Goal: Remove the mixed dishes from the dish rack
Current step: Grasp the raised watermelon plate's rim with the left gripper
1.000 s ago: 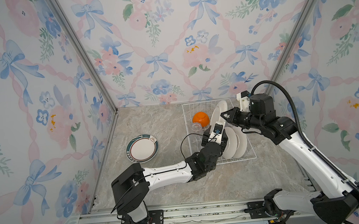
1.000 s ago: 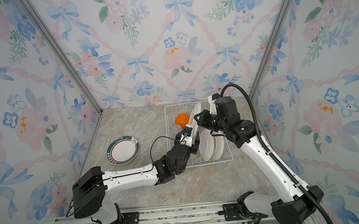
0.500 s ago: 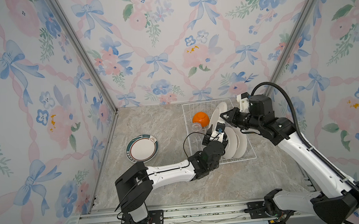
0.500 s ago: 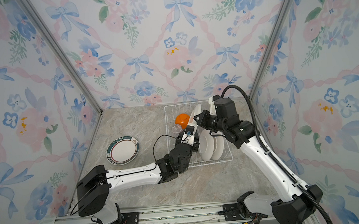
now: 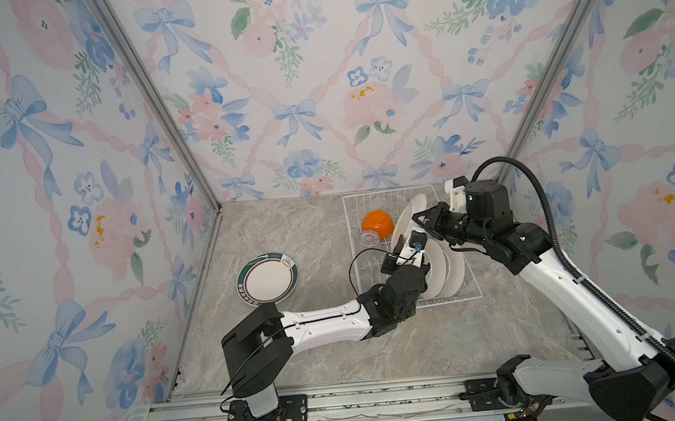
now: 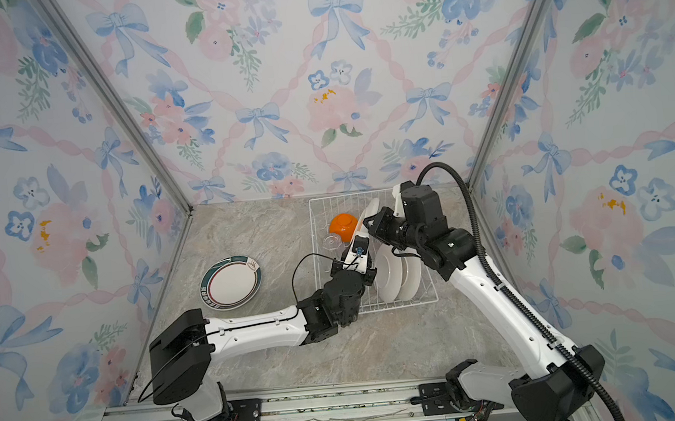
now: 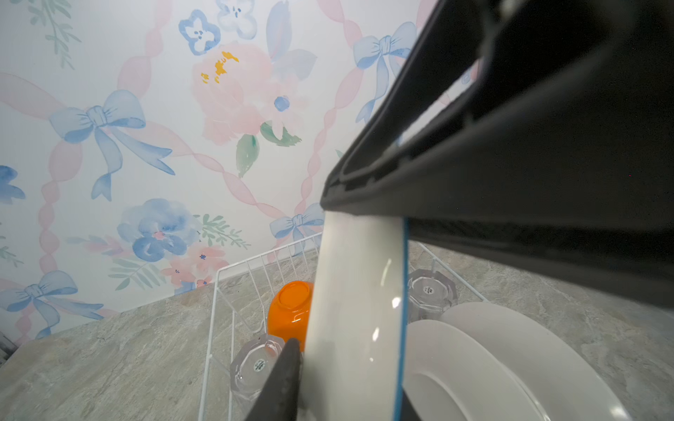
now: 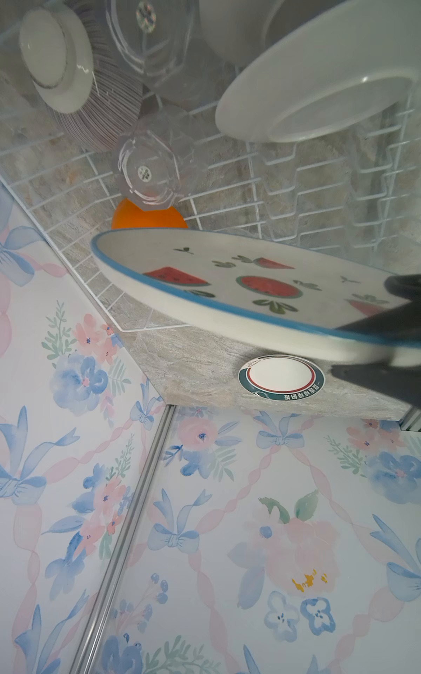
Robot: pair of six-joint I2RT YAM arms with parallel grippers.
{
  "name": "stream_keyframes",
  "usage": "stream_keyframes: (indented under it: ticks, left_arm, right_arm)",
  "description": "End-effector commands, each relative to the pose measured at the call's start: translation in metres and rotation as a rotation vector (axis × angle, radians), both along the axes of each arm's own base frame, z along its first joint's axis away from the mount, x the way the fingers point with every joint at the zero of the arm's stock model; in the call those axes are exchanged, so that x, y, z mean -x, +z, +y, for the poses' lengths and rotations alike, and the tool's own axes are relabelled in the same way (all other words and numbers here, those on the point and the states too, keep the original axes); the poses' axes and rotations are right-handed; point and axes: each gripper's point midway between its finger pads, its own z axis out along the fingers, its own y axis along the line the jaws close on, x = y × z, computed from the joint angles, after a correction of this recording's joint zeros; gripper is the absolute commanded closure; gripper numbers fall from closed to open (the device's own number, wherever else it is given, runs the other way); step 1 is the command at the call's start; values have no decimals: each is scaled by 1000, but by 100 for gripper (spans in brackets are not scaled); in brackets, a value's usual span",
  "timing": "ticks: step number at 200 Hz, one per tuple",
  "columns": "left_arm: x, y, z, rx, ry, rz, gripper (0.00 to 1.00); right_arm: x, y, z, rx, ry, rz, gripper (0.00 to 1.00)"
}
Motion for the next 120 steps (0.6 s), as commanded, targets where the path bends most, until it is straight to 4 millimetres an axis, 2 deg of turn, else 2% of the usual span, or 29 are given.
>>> stream_keyframes:
  ticks: [1,10,104,120]
  left_arm:
    - [-7,12,8,65,52,-14,86]
    - [-7,14,9,69,53,-15,100]
    - [-9,16,22,82,90,-15,100]
    - [-9,16,24,84,93,-16,100]
  right_arm:
    - [1,43,1,-59,6,-144,100]
    - [2,43,2,-60,8,-143,100]
    - [0,37,2,-60,5,-127,100]
    - [0,37,0,-59,-1,-129,96]
